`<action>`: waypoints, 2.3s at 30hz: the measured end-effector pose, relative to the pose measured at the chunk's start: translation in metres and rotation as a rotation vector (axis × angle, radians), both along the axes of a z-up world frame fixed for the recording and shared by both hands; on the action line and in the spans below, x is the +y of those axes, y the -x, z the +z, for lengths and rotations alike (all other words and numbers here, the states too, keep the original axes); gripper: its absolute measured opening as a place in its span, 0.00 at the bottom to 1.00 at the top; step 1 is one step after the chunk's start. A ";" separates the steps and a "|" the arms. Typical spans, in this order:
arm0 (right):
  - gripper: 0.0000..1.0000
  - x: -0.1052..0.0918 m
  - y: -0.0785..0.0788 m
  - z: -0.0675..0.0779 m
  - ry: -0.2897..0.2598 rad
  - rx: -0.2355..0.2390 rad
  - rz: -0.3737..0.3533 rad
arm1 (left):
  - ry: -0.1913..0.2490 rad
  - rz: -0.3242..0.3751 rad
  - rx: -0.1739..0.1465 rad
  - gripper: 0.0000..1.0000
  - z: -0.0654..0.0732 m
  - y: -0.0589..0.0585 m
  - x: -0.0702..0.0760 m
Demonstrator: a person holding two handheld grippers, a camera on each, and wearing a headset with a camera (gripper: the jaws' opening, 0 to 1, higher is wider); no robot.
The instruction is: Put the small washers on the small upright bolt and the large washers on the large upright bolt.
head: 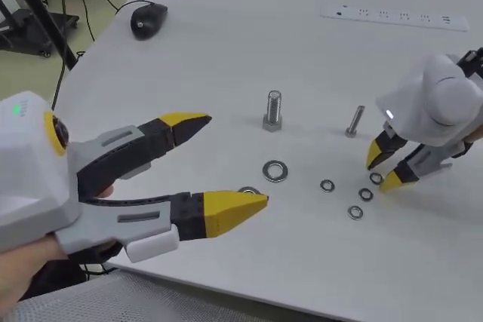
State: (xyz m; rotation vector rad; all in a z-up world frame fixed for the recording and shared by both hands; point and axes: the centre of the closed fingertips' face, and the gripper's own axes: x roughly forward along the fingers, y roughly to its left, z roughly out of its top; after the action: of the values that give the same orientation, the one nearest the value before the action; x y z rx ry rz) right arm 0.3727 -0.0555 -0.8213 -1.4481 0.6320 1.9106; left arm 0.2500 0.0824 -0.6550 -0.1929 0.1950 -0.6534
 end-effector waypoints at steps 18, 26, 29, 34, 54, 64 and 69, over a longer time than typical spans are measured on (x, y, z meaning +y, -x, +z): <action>0.13 -0.003 -0.002 -0.001 0.007 -0.024 -0.003 | 0.007 -0.001 -0.003 0.71 0.000 0.000 -0.002; 0.12 -0.002 -0.003 0.000 0.007 -0.019 -0.027 | 0.009 -0.001 0.004 0.70 -0.001 0.001 -0.002; 0.12 -0.001 -0.003 0.002 0.013 -0.016 -0.038 | 0.004 -0.001 0.004 0.70 -0.001 0.001 -0.002; 0.12 0.005 -0.005 0.018 -0.010 -0.002 -0.081 | 0.004 -0.009 0.004 0.70 0.000 0.001 -0.003; 0.12 0.038 -0.054 0.069 -0.087 -0.081 -0.174 | 0.004 -0.033 -0.012 0.70 0.003 0.000 -0.005; 0.12 0.052 -0.076 0.070 -0.077 -0.102 -0.163 | 0.011 -0.023 -0.017 0.69 0.005 -0.001 -0.002; 0.12 0.053 -0.078 0.067 -0.058 -0.100 -0.161 | 0.009 -0.028 -0.016 0.69 0.005 -0.002 -0.003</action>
State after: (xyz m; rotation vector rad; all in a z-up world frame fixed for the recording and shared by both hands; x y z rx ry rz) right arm 0.4504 -0.0028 -0.7544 -1.4031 0.6215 1.7077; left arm 0.2517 0.0798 -0.6498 -0.1940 0.1800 -0.6836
